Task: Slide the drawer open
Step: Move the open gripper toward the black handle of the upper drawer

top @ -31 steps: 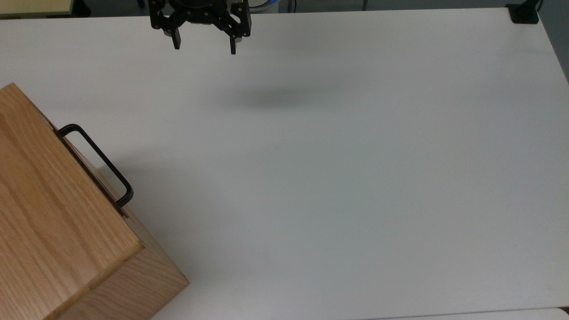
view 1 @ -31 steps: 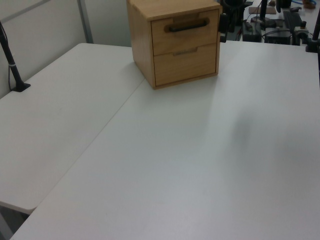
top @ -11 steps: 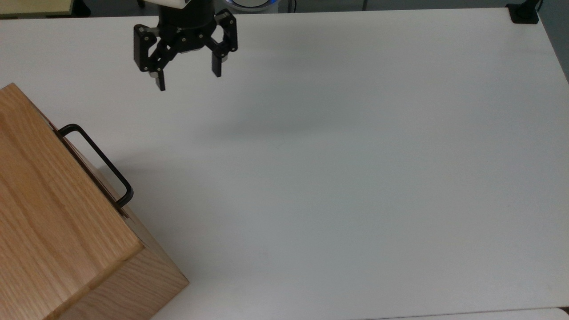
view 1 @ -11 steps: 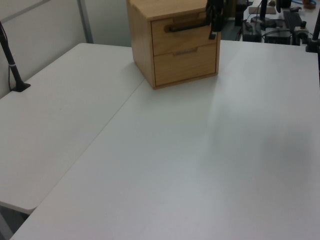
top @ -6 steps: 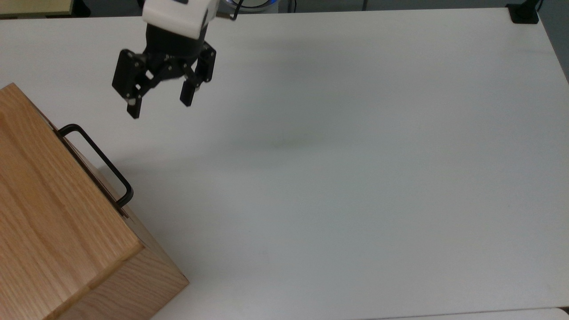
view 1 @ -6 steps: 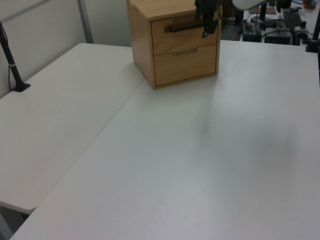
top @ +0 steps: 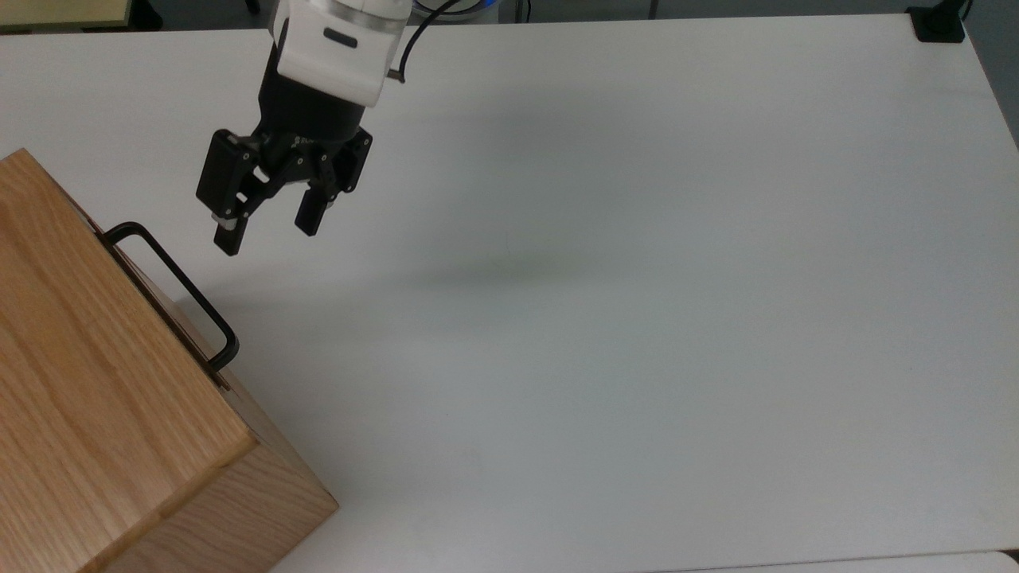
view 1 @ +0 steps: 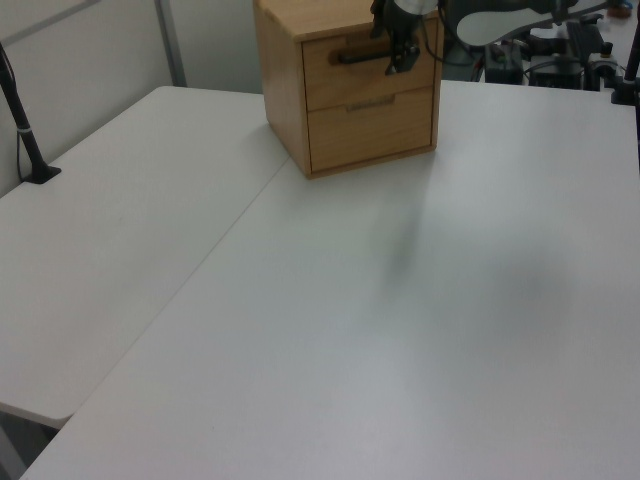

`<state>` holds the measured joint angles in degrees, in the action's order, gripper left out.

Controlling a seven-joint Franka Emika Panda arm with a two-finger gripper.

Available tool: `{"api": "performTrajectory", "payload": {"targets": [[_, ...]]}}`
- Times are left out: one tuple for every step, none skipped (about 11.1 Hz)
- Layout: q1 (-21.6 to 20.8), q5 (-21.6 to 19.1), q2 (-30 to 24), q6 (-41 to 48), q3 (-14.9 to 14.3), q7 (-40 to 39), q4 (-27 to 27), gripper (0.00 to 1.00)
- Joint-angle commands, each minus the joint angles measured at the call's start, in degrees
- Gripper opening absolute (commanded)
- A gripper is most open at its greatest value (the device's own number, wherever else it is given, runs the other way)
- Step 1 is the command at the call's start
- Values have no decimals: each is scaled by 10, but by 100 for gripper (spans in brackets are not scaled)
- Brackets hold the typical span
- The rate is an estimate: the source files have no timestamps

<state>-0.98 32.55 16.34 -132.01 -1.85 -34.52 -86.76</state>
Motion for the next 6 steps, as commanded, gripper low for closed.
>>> {"api": "performTrajectory", "payload": {"targets": [[2,57,8,-22,-3,58,5,83],[3,77,6,-22,-3,90,5,78],[3,98,7,-22,-3,105,5,73],[7,115,7,-23,-3,107,4,66],[9,127,7,-25,-3,110,4,62],[9,131,7,-25,-3,127,2,60]]}}
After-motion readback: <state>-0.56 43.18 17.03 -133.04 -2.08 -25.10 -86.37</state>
